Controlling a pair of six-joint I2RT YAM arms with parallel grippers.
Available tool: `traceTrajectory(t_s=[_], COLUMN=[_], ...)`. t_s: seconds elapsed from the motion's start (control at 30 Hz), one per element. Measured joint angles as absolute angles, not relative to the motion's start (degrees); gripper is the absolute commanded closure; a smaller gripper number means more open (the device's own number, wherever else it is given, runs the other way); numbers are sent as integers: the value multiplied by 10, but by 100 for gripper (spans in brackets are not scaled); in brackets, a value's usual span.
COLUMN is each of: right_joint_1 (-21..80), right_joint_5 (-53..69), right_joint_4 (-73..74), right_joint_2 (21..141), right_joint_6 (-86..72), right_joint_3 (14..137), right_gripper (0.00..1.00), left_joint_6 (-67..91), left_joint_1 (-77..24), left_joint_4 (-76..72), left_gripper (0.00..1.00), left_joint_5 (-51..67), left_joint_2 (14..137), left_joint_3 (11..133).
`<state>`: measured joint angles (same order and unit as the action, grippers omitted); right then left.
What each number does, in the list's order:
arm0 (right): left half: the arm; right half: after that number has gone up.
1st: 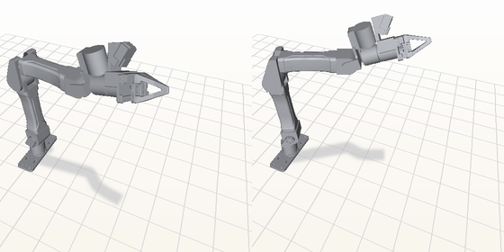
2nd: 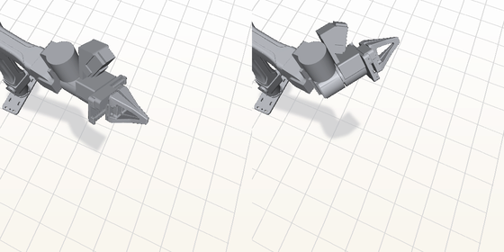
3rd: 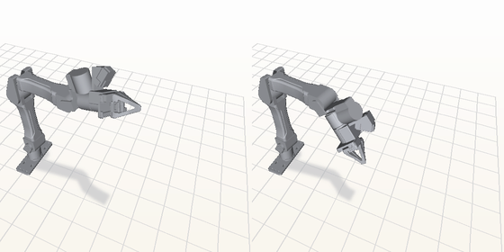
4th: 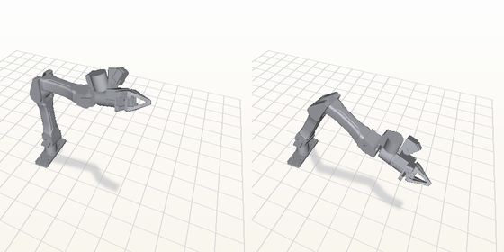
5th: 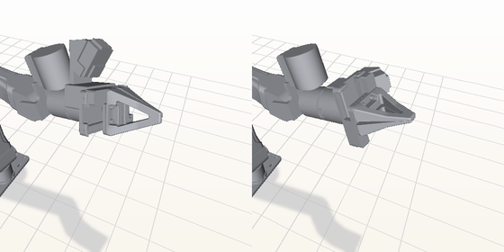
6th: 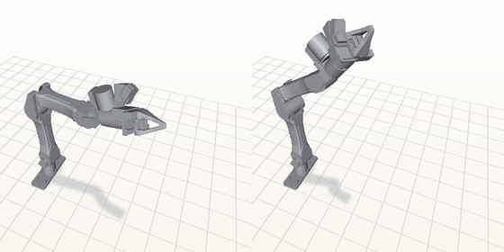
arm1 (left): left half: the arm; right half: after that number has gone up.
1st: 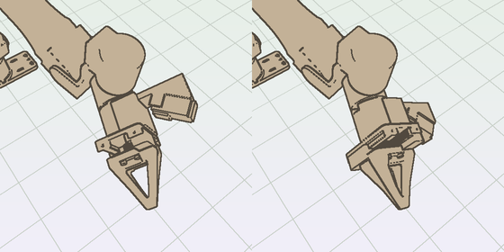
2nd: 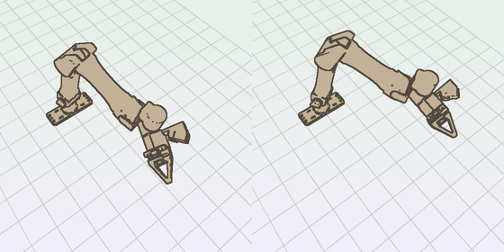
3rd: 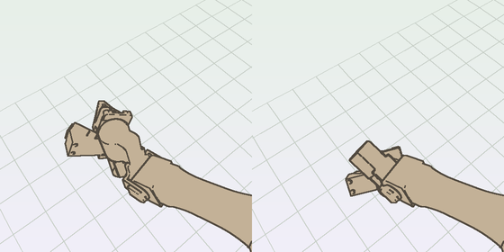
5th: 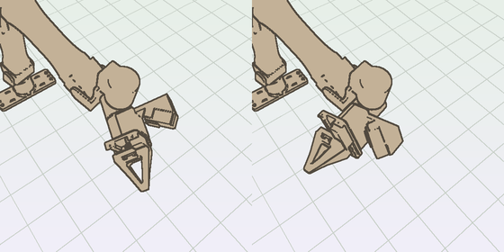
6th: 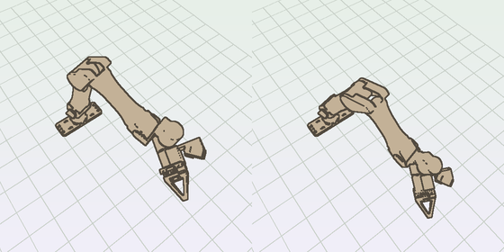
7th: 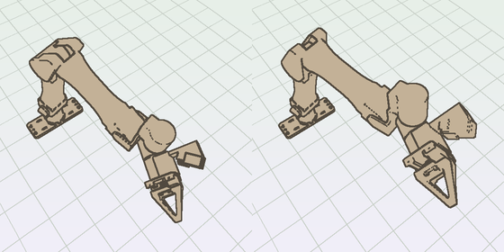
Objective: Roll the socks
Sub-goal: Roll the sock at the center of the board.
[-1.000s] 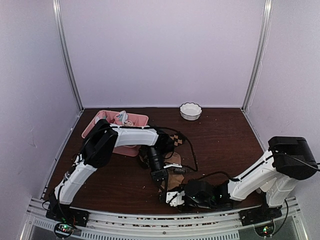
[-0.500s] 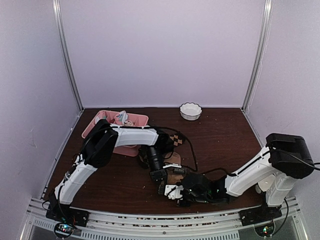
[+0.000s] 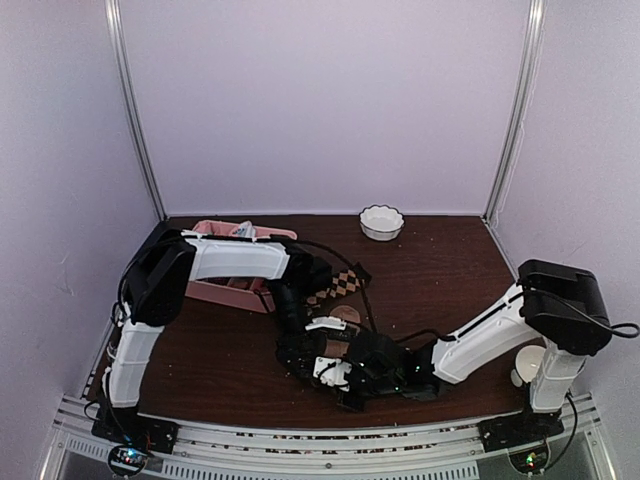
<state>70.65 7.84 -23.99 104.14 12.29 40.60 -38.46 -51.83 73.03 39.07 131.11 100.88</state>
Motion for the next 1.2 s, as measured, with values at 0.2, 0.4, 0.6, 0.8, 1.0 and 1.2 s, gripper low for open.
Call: traceTrajectory(t_s=[0.2,0.4,0.6,0.8,1.0,1.2], right_joint_1=[681,648,595,537,523,517], right_joint_5=[149,210,291,360,387,393], right_joint_4=[-272,-352,-465,-605,-676,-700], right_joint_2=[1055,1054,1072,1105,1128,1137], right_joint_6=[44,-51,-168,-291,-357,-379], right_joint_3=[397,350,300,247,240,236], right_gripper=[100,100,100,100,100,100], left_joint_6=[-378,-375,-401,-424,-429,-420], left_joint_1=[-502,-484,-484,-508,-543,-544], left_joint_4=[597,502,475,477,481,481], left_gripper=[2,2,2,7,23,41], left_joint_5=[302,252,252,255,269,283], left_joint_2=[1227,1121,1108,1110,1159,1227], left_joint_3=[910,815,807,802,873,952])
